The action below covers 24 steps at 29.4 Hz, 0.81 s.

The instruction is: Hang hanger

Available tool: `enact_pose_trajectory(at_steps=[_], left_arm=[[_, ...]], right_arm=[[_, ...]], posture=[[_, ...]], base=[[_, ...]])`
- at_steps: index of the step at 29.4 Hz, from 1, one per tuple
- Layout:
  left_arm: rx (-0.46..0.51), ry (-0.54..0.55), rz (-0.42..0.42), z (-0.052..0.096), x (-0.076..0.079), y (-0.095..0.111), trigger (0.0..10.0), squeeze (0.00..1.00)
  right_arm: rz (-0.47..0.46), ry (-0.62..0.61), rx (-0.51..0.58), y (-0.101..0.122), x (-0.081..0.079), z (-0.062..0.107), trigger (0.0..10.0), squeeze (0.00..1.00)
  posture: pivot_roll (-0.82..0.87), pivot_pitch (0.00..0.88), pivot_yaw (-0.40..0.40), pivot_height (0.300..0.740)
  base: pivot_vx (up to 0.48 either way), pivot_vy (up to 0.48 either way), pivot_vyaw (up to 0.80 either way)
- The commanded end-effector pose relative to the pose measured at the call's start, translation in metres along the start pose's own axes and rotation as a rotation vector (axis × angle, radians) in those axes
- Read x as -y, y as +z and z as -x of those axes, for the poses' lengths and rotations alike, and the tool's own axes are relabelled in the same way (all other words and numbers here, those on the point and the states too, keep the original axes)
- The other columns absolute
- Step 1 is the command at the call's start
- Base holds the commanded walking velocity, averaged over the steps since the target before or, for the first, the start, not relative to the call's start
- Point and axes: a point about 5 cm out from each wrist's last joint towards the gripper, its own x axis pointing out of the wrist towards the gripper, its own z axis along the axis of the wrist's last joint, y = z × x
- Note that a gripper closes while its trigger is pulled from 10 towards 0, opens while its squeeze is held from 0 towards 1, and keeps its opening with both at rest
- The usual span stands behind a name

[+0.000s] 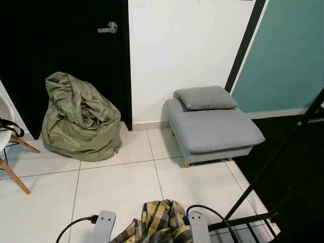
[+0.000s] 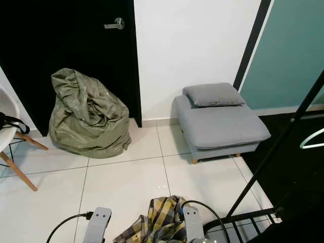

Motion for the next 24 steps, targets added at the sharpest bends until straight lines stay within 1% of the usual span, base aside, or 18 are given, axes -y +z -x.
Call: enact_pose_trajectory(at_steps=[1, 3, 4, 5, 7, 9, 11, 12, 13, 14, 16, 18, 19, 20, 21, 22, 23, 24], left_arm=[[-0.045, -0.019, -0.007, 0.0, 0.005, -0.009, 10.0, 0.0], [-0.057, -0.03, -0.011, -0.001, 0.01, -0.008, 10.0, 0.0], [-0.06, -0.041, -0.017, -0.002, 0.014, -0.007, 10.0, 0.0], [-0.06, -0.041, -0.017, -0.002, 0.014, -0.007, 10.0, 0.0], [-0.063, -0.051, -0.025, -0.002, 0.017, -0.007, 10.0, 0.0], [-0.065, -0.052, -0.029, -0.002, 0.018, -0.007, 10.0, 0.0], [-0.065, -0.04, -0.015, -0.003, 0.017, -0.006, 10.0, 0.0], [-0.068, -0.037, -0.001, -0.003, 0.017, -0.007, 10.0, 0.0], [-0.068, -0.037, -0.001, -0.003, 0.017, -0.007, 10.0, 0.0], [-0.069, -0.035, 0.009, -0.003, 0.017, -0.007, 10.0, 0.0], [-0.076, -0.037, 0.009, -0.003, 0.018, -0.01, 10.0, 0.0], [-0.088, -0.041, 0.0, -0.002, 0.019, -0.013, 10.0, 0.0], [-0.088, -0.041, 0.0, -0.002, 0.019, -0.013, 10.0, 0.0], [-0.095, -0.021, 0.005, -0.001, 0.017, -0.018, 10.0, 0.0], [-0.101, -0.008, 0.005, 0.0, 0.015, -0.022, 10.0, 0.0], [-0.101, -0.008, 0.005, 0.0, 0.015, -0.022, 10.0, 0.0], [-0.105, 0.001, 0.005, 0.0, 0.014, -0.024, 10.0, 0.0], [-0.1, -0.024, -0.021, 0.001, 0.016, -0.025, 10.0, 0.0]], right_arm=[[0.005, -0.007, -0.023, -0.006, 0.002, 0.0, 10.0, 0.0], [0.01, -0.011, -0.009, -0.001, 0.006, 0.001, 10.0, 0.0], [-0.006, -0.008, 0.018, 0.008, 0.01, 0.003, 10.0, 0.0], [-0.006, -0.008, 0.018, 0.008, 0.01, 0.003, 10.0, 0.0], [-0.039, -0.02, 0.062, 0.021, 0.016, 0.007, 10.0, 0.0], [-0.054, -0.029, 0.08, 0.026, 0.02, 0.008, 10.0, 0.0], [-0.043, -0.045, 0.08, 0.03, 0.024, 0.01, 10.0, 0.0], [-0.089, -0.041, 0.081, 0.031, 0.025, 0.011, 10.0, 0.0], [-0.089, -0.041, 0.081, 0.031, 0.025, 0.011, 10.0, 0.0], [-0.122, -0.035, 0.078, 0.031, 0.026, 0.011, 10.0, 0.0], [-0.134, -0.017, 0.059, 0.025, 0.021, 0.009, 10.0, 0.0], [-0.032, -0.019, 0.004, 0.006, 0.011, 0.003, 10.0, 0.0], [-0.032, -0.019, 0.004, 0.006, 0.011, 0.003, 10.0, 0.0], [0.065, -0.028, -0.076, -0.017, 0.004, -0.001, 10.0, 0.0], [0.017, -0.025, -0.066, -0.015, 0.004, -0.001, 10.0, 0.0], [0.017, -0.025, -0.066, -0.015, 0.004, -0.001, 10.0, 0.0], [-0.023, -0.023, -0.054, -0.013, 0.005, -0.001, 10.0, 0.0], [-0.024, -0.024, -0.007, -0.001, 0.01, 0.002, 10.0, 0.0]], posture=[[0.04, 0.21, -0.032, 0.74], [0.04, 0.208, -0.028, 0.74], [0.04, 0.204, -0.031, 0.74], [0.04, 0.204, -0.031, 0.74], [0.04, 0.199, -0.039, 0.74], [0.04, 0.197, -0.041, 0.74], [0.03, 0.183, -0.049, 0.74], [0.02, 0.181, -0.059, 0.74], [0.02, 0.181, -0.059, 0.74], [0.02, 0.181, -0.059, 0.74], [0.03, 0.179, -0.07, 0.74], [0.05, 0.177, -0.076, 0.74], [0.05, 0.177, -0.076, 0.74], [0.07, 0.207, -0.089, 0.74], [0.07, 0.173, -0.085, 0.74], [0.07, 0.173, -0.085, 0.74], [0.07, 0.173, -0.085, 0.74], [0.07, 0.151, -0.105, 0.74]], base=[[0.0, 0.0, 0.0], [0.0, 0.0, 0.0], [0.0, 0.0, 0.0], [0.0, 0.0, 0.0], [0.0, 0.0, 0.0], [0.0, 0.0, 0.0], [0.0, 0.0, 0.0], [0.0, 0.0, 0.0], [0.0, 0.0, 0.0], [0.0, 0.0, 0.0], [0.0, 0.0, 0.0], [0.0, 0.0, 0.0], [0.0, 0.0, 0.0], [0.0, 0.0, 0.0], [0.0, 0.0, 0.0], [0.0, 0.0, 0.0], [0.0, 0.0, 0.0], [0.0, 0.0, 0.0]])
